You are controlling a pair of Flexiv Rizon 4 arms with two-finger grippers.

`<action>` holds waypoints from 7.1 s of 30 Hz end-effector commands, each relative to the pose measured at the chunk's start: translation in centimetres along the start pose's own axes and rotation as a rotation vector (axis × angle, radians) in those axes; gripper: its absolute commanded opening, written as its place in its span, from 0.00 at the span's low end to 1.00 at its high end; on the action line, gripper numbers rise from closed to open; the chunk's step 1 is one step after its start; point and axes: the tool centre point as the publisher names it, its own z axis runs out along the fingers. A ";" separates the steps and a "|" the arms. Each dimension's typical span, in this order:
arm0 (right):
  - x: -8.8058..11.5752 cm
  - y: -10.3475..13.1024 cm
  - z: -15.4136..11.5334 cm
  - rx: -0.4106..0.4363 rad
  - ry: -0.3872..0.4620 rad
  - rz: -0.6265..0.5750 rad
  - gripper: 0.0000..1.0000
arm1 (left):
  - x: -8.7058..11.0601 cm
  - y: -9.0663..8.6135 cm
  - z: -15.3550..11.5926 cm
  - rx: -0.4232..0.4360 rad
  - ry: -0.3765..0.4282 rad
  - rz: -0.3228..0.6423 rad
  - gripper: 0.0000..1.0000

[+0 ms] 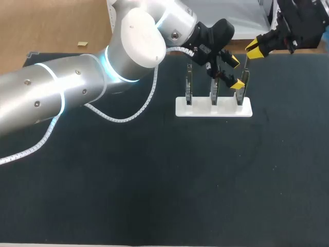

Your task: Pick up the optical module with the left hand, and insert it into the network port with the right hand.

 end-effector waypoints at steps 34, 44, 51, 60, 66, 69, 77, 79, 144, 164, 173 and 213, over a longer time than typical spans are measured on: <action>0.8 0.5 0.6 -0.004 0.013 0.020 0.00 | -0.1 0.2 0.0 0.004 0.006 -0.001 1.00; 0.7 0.3 0.3 0.010 0.007 0.017 0.00 | -0.1 0.2 0.0 0.004 0.006 -0.001 1.00; 0.3 0.1 0.0 0.033 -0.007 0.003 0.00 | -0.1 0.2 0.0 0.004 0.006 -0.001 1.00; 0.6 0.1 0.2 0.024 0.003 0.012 0.00 | -0.1 0.2 0.0 0.004 0.006 -0.001 1.00; 0.8 0.1 0.4 0.020 0.005 0.019 0.00 | -0.1 0.2 0.0 0.004 0.006 -0.001 1.00; 0.8 0.2 0.5 0.018 0.005 0.021 0.00 | -0.1 0.2 0.0 0.004 0.006 -0.001 1.00; 0.8 0.2 0.6 0.017 0.005 0.026 0.00 | -0.1 0.2 0.0 0.004 0.006 -0.001 1.00; 0.9 0.2 0.6 0.018 0.006 0.028 0.00 | -0.1 0.2 0.0 0.004 0.006 -0.001 1.00; -0.9 -0.8 -0.6 -0.059 -0.131 0.026 0.00 | -0.1 0.2 0.0 0.004 0.006 -0.001 1.00; -1.0 -0.2 -0.4 -0.082 -0.116 0.024 0.00 | -0.1 0.2 0.0 0.004 0.006 -0.001 1.00; -1.0 0.0 -0.2 -0.093 -0.113 0.027 0.00 | -0.1 0.2 0.0 0.004 0.006 -0.001 1.00; 2.1 0.2 1.9 -0.120 -0.090 0.110 0.00 | -0.1 0.2 0.0 0.004 0.006 -0.001 1.00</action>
